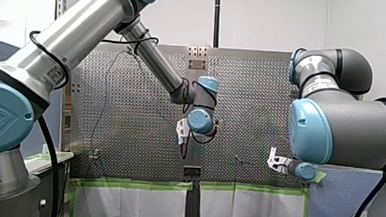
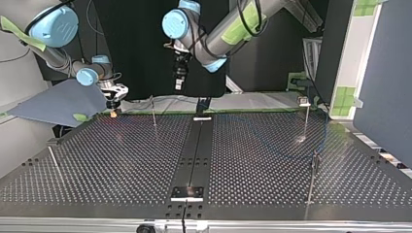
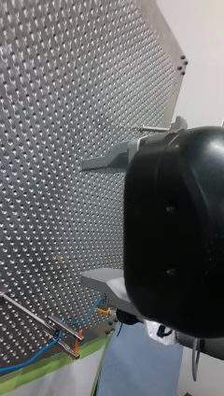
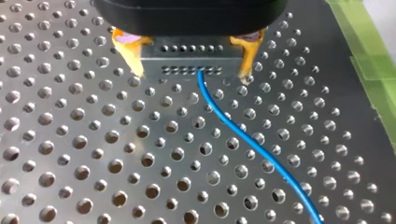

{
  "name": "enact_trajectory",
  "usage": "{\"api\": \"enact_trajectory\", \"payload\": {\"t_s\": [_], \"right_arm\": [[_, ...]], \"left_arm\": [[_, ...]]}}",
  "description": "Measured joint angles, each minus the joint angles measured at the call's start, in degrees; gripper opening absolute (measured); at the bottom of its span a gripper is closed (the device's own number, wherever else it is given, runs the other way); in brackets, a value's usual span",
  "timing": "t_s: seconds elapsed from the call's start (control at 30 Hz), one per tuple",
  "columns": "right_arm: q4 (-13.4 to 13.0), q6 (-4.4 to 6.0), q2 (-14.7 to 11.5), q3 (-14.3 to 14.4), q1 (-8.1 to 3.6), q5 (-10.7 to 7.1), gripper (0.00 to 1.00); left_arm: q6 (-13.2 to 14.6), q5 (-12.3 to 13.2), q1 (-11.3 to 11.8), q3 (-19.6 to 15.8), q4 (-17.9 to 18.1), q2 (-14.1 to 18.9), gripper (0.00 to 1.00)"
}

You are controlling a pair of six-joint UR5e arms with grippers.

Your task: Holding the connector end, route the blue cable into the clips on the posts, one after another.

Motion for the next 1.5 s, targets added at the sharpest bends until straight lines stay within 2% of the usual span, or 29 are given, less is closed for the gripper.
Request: {"api": "enact_trajectory", "payload": {"t_s": [0.1,0.2,0.33,0.43,0.63,0.77,0.97,1.33,1.5], "right_arm": [[0.0,-0.09,0.0,0.0,0.0,-0.02,0.0],[0.3,-0.62,0.0,0.0,-0.09,-0.02,0.0],[1.6,-2.48,0.0,0.0,-0.48,-0.06,0.0],[2.1,-3.45,0.0,0.2,-0.61,-0.12,0.0],[1.8,-4.47,-0.7,2.3,-1.05,1.46,0.0],[0.6,-4.63,-2.1,4.0,-1.45,2.62,0.0],[-1.6,-4.05,-5.2,7.1,-1.41,3.77,0.0],[-1.2,-4.15,-10.8,12.7,-0.31,4.22,0.0],[-0.5,-4.1,-13.7,13.7,0.2,5.04,0.0]], "left_arm": [[0.0,0.0,0.0,-1.6,0.1,1.6,1.0],[0.0,0.0,0.1,-3.3,0.1,3.3,1.0],[0.0,0.0,0.1,-5.7,0.1,5.7,1.0],[0.0,0.0,0.1,-7.3,0.1,7.3,1.0],[0.0,0.0,0.2,-10.4,0.1,10.4,1.0],[-0.1,0.0,0.3,-12.2,0.2,12.2,1.0],[-0.4,0.1,0.5,-15.4,0.7,15.4,1.0],[-0.7,0.2,0.5,-21.2,0.8,21.2,1.0],[-0.7,0.3,0.5,-23.8,0.8,23.8,1.0]]}}
